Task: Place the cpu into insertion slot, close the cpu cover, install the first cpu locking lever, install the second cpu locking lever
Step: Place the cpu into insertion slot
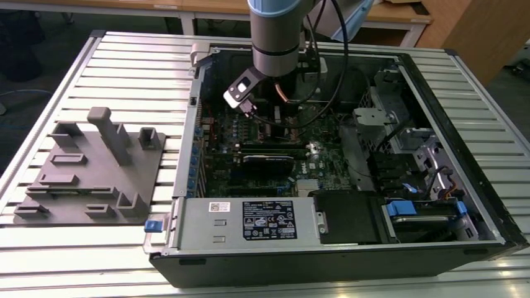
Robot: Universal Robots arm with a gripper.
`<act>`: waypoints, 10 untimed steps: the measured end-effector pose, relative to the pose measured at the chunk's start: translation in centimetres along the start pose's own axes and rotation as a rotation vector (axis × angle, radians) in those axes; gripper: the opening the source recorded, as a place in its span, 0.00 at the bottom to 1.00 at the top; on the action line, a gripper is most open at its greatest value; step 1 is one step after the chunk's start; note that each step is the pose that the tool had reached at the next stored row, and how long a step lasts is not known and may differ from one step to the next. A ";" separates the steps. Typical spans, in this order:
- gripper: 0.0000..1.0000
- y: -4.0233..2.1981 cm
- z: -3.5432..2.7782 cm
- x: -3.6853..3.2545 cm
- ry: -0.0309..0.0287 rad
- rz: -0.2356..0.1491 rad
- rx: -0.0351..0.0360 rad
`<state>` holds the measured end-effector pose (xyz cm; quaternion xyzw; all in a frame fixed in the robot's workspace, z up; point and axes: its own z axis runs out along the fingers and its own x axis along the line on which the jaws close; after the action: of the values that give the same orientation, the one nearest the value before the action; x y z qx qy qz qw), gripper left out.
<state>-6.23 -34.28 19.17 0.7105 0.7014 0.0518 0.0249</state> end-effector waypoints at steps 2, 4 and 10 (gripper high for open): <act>0.60 0.03 -0.23 0.01 0.0000 0.000 0.0000; 0.60 0.05 -0.50 0.02 0.0003 0.000 -0.0001; 0.60 0.12 -1.09 0.05 0.0006 0.000 -0.0001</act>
<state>-6.23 -34.28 20.27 0.7105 0.7013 0.0520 0.0247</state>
